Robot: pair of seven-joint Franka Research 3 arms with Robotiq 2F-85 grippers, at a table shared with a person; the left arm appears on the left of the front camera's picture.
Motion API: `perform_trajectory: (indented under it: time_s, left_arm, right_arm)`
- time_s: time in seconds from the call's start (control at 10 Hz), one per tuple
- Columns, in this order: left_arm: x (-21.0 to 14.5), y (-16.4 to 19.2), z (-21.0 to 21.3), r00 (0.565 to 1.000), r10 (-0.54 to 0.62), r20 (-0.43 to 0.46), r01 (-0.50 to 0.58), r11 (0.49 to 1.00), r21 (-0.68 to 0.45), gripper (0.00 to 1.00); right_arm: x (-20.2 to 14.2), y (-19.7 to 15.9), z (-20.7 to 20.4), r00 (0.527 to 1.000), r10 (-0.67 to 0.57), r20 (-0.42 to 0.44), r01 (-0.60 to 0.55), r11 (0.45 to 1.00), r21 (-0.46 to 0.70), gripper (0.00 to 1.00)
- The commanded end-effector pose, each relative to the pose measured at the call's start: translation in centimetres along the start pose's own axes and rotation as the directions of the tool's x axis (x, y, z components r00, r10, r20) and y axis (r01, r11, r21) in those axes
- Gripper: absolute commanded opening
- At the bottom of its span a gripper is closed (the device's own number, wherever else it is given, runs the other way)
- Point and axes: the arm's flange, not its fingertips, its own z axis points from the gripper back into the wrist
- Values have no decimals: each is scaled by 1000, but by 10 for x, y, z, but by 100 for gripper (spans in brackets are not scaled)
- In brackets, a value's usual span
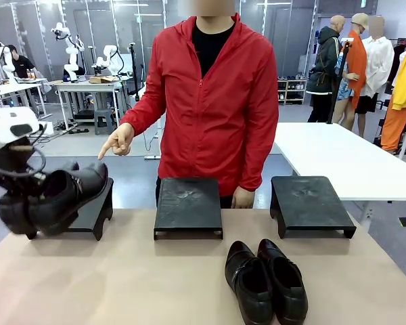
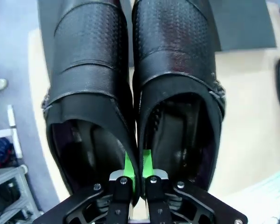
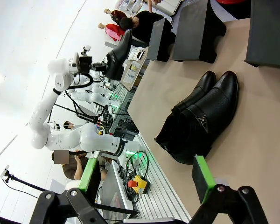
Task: Place the shoes on the stand as instructed by the person.
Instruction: Pick up one pair of Shoes and place it on the Shoes Stand indicated by the person.
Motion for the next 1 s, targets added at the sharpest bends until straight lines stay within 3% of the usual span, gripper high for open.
perform_trajectory:
  time_s: [0.0, 0.3, 0.6, 0.9]
  left_arm:
    - [47, 15, -10, 991, -38, 131, 30, 997, 66, 7]
    - [90, 50, -45, 994, 17, 112, -25, 997, 71, 7]
    - [107, 78, -83, 987, 101, 126, -108, 993, 48, 7]
    - [119, 90, -120, 987, 33, 158, -37, 999, 24, 7]
  right_arm:
    - [1, 2, 1, 1000, 5, 0, -5, 1000, 5, 100]
    - [1, 2, 1, 1000, 5, 0, -5, 1000, 5, 100]
    - [1, 2, 1, 1000, 5, 0, -5, 1000, 5, 100]
    - [1, 2, 1, 1000, 5, 0, -5, 1000, 5, 100]
